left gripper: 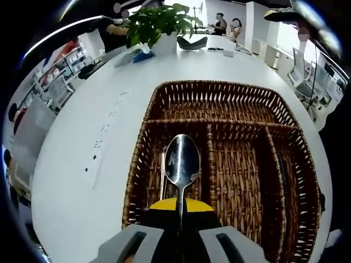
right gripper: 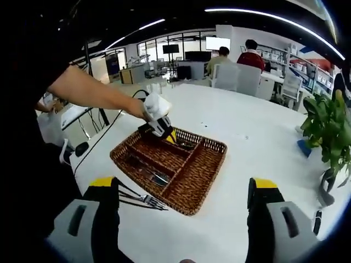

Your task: Arrange the knives, forks, and spoons in their matching storage slots by inserting each utensil handle-first until every utensil is classified and aligned in the correct compartment

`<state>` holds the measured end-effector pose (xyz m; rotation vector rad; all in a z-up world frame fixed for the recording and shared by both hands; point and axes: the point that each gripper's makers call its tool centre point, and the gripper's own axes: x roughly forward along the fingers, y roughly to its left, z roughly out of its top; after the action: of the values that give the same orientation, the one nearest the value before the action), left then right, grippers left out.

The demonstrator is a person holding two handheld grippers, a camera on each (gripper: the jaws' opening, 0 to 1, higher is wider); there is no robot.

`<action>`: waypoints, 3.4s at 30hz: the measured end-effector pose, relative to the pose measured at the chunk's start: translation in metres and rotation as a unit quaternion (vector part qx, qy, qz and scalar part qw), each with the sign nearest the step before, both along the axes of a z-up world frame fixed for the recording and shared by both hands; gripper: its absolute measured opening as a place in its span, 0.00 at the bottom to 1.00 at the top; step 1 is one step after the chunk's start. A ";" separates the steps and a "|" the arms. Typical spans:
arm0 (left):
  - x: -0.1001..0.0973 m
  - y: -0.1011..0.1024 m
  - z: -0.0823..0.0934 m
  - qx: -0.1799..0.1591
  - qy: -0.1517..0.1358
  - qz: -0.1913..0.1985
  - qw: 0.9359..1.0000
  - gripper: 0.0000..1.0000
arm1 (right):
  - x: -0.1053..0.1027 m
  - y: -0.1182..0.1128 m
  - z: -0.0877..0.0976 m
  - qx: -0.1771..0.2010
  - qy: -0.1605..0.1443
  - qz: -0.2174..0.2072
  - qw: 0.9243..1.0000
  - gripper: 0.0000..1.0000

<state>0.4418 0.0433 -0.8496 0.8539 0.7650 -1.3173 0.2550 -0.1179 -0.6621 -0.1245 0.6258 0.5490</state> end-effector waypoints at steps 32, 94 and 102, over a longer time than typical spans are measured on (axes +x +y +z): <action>0.011 -0.007 0.012 -0.015 -0.060 -0.029 0.998 0.19 | 0.000 -0.003 0.011 0.011 -0.024 -0.007 1.000 0.99; -0.168 0.126 0.177 -0.251 -0.044 0.368 0.894 1.00 | -0.020 -0.018 0.022 0.010 -0.049 0.004 0.999 0.99; -0.194 0.137 0.175 -0.245 -0.048 0.377 0.892 1.00 | -0.033 -0.019 0.015 0.005 -0.044 0.020 0.999 0.99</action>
<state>0.2479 0.1804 -0.6750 0.1622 0.5554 -0.6992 0.2216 -0.1374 -0.6474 -0.1518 0.5369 0.5816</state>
